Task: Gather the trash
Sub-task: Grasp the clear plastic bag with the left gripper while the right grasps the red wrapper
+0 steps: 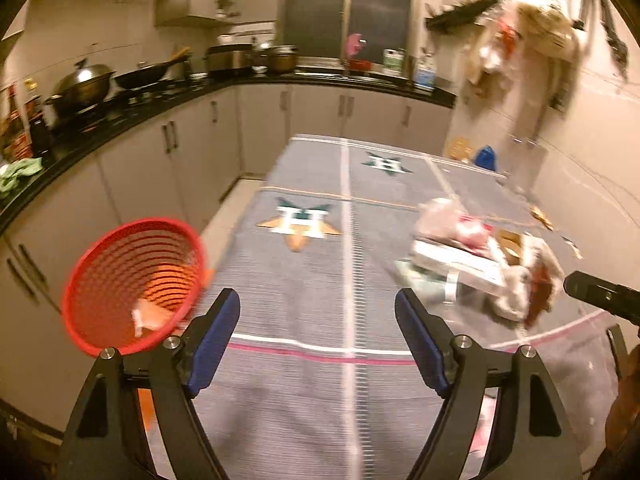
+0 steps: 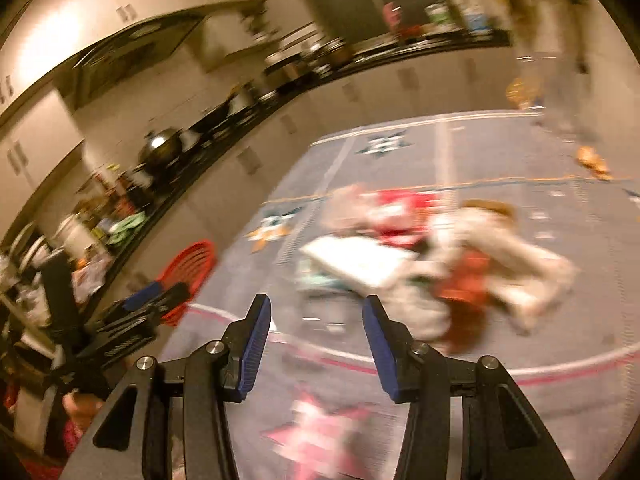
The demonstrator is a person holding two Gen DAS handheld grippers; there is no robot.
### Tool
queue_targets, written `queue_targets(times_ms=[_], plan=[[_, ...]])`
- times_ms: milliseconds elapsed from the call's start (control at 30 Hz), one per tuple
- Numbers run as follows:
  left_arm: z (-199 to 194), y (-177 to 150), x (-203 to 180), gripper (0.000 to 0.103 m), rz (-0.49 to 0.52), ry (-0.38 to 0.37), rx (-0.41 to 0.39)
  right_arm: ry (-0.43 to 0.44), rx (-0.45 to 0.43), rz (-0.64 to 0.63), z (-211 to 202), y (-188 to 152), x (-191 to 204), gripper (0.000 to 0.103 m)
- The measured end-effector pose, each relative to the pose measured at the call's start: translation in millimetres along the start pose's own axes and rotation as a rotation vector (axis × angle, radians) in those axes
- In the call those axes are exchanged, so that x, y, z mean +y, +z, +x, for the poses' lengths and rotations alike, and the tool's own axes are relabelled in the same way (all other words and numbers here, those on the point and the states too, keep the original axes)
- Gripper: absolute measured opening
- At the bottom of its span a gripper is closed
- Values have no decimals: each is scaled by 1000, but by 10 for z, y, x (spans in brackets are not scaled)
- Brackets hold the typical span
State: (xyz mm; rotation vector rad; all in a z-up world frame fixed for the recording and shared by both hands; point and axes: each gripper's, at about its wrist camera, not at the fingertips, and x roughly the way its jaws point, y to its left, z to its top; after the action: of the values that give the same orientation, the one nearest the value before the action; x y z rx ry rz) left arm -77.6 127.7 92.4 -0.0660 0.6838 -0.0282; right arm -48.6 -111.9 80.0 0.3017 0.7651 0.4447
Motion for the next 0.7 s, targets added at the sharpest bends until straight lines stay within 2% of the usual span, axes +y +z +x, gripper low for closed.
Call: queue_targets(times_ms=[67,200,333,533,700], plan=[[51,-9,-187,81,38,-31,9,-36,-13,32,-104,-11,-177,52],[152,-40,-481,81,94,-79,29,-49,-11,112,-205,-50,-524,52],[321,-73,-731,81,127,-100,74,-88,-29,134,-287,-88,-722,52],[630,-59,-888,81,140,-95,125,-140,-22,120,-224,-112,-805,52],[778,-72,-880,75,125,-110,150,-175,27,44,-5,-112,-739,60]])
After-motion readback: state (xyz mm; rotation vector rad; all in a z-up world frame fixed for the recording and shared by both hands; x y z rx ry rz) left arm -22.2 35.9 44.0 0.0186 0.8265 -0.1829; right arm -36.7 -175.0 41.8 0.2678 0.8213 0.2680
